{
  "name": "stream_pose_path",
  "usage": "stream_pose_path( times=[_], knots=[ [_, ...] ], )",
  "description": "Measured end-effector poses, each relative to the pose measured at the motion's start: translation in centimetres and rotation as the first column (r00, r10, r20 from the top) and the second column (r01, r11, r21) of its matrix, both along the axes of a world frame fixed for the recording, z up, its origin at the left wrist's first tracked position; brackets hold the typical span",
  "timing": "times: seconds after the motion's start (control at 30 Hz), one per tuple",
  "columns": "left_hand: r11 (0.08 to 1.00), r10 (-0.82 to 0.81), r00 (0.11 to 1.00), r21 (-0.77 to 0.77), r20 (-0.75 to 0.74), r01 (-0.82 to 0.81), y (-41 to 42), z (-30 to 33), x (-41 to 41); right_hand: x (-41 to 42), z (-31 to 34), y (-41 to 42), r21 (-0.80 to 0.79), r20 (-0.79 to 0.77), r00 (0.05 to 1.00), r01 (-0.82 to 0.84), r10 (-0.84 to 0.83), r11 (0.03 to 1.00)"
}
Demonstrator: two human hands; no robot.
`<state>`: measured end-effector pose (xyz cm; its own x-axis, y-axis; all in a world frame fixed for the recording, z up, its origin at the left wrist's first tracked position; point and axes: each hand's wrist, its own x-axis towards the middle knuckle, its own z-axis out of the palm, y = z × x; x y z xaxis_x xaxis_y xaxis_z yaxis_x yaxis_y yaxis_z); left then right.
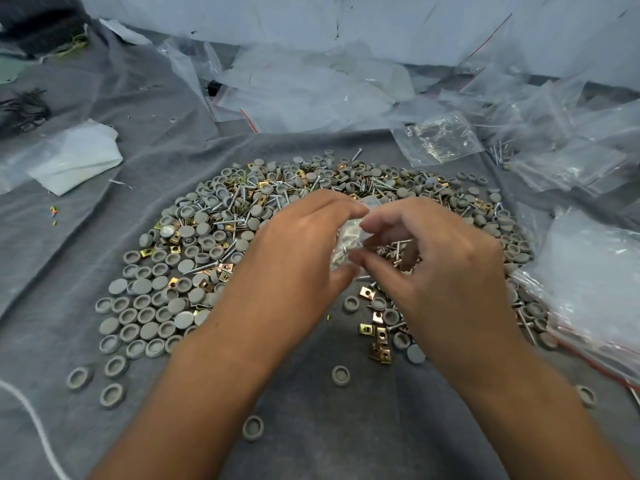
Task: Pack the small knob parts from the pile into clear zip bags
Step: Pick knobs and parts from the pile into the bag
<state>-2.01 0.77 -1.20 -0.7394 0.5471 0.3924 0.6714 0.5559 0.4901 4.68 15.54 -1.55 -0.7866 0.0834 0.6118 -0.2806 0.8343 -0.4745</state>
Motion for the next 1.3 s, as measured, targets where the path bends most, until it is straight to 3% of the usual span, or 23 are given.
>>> stream_pose_path(
  times=[0.17,0.4,0.43,0.5,0.6,0.7,0.8,0.93,1.3],
  knots=[
    [1.0,0.029,1.0,0.012,-0.003,-0.029,0.0,0.0,0.1,0.0,0.2,0.3,-0.104,-0.029,0.999,0.018,-0.021,0.994],
    [0.998,0.068,0.998,-0.004,0.01,-0.068,-0.2,0.6,0.4,0.2,0.8,1.5,-0.034,-0.119,0.992,0.045,-0.049,0.998],
    [0.994,0.113,0.993,0.009,-0.016,-0.113,-0.4,0.8,0.2,0.3,1.0,2.4,-0.037,-0.076,0.994,0.07,-0.072,0.997],
    [0.972,0.226,0.97,0.091,-0.091,-0.218,-1.1,1.3,0.0,0.6,1.3,4.1,-0.045,0.169,0.983,0.079,-0.07,0.996],
    [0.928,0.354,0.903,0.211,-0.242,-0.308,-2.1,1.9,-0.2,0.9,1.0,5.9,0.087,0.625,0.779,0.002,-0.056,0.996],
    [0.95,0.309,0.922,0.11,-0.233,-0.291,-1.9,1.5,-0.2,0.8,0.5,6.1,0.177,0.748,0.661,-0.115,-0.057,0.977],
    [0.976,0.218,0.962,0.015,-0.167,-0.218,-1.2,0.9,0.0,0.6,0.1,6.0,0.197,0.776,0.629,-0.167,-0.05,0.966],
    [0.989,0.146,0.984,0.01,-0.102,-0.146,-0.8,0.5,-0.1,0.5,-0.3,6.7,0.092,0.668,0.744,-0.103,0.015,0.99],
    [0.991,0.131,0.987,-0.006,-0.094,-0.133,-0.5,0.1,0.0,-0.2,-0.7,6.2,0.291,0.664,0.741,-0.128,-0.104,0.948]
  ],
)
